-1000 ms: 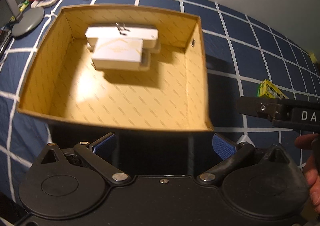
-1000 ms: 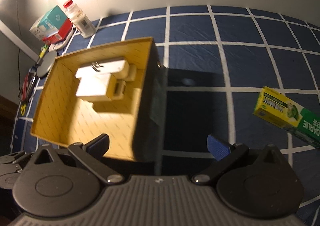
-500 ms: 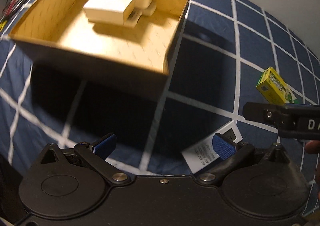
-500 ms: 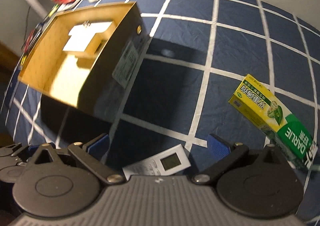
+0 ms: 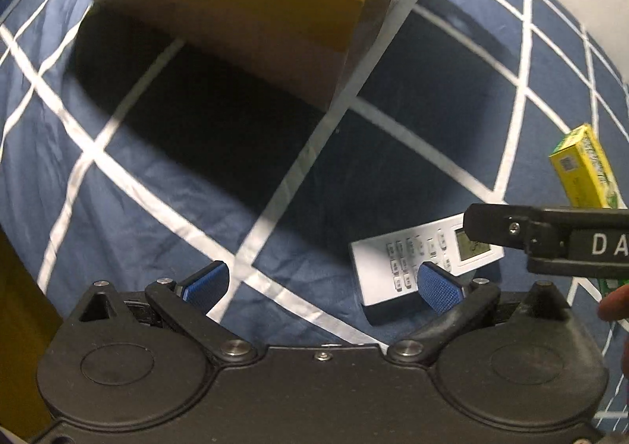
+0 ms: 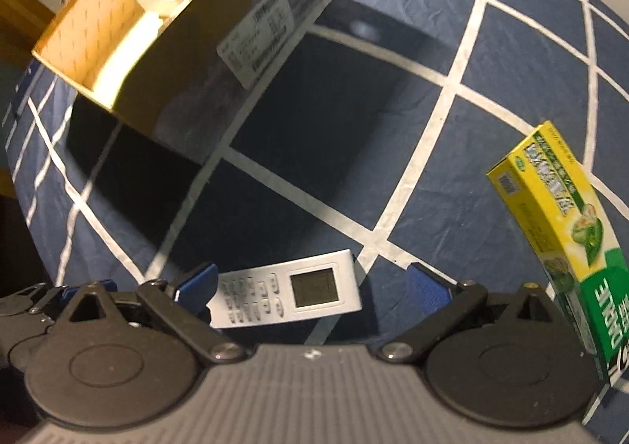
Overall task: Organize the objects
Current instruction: 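Move both tools toward the white remote with a digital display, then close the left gripper on the remote while the right gripper clamps its other end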
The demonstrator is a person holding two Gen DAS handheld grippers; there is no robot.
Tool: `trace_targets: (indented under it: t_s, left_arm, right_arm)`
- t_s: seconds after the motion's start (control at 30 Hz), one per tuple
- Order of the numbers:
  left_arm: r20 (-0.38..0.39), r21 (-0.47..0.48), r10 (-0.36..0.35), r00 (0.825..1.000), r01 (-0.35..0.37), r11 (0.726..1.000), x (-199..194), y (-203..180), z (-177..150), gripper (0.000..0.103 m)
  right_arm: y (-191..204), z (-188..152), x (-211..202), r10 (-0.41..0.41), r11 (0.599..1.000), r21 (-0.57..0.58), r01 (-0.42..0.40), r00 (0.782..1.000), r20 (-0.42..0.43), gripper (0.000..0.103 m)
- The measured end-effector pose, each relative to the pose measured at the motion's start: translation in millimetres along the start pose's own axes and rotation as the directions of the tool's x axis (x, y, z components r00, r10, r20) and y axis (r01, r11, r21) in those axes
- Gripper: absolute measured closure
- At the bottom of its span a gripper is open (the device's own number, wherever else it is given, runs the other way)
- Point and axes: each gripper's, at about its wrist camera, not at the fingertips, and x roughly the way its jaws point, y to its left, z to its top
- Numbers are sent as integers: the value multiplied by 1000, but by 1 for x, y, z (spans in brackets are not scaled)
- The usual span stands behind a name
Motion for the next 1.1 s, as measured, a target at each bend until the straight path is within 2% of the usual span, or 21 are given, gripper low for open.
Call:
trace_targets:
  t_s: [0.17, 0.37, 0.53, 0.67, 0.8, 0.9, 1.1]
  left_arm:
    - [-28, -62, -3, 1000, 1, 998, 15, -8, -7, 1]
    - [-34, -93, -11, 999, 7, 996, 24, -20, -6, 3]
    - [-37, -119, -18, 999, 13, 993, 29, -27, -6, 6]
    - [-40, -137, -48, 998, 42, 990, 29, -28, -7, 14]
    - [-37, -138, -76, 996, 70, 988, 26, -28, -7, 26]
    - [-30, -129, -102, 994, 98, 987, 25, -29, -6, 34]
    - [-31, -125, -102, 994, 97, 987, 24, -30, -6, 34]
  right_arm:
    - [-1, 0, 21, 7, 999, -53, -9, 999, -48, 3]
    - [-1, 1, 35, 26, 995, -94, -33, 997, -77, 5]
    - [-1, 2, 41, 31, 993, -110, -41, 995, -91, 15]
    - [-3, 2, 41, 38, 992, -118, -49, 995, -92, 19]
    - [-2, 3, 39, 76, 989, -121, -88, 992, -102, 35]
    - [-3, 5, 38, 82, 989, -114, -94, 991, -104, 36]
    - [-3, 6, 39, 81, 990, -110, -93, 991, -105, 36]
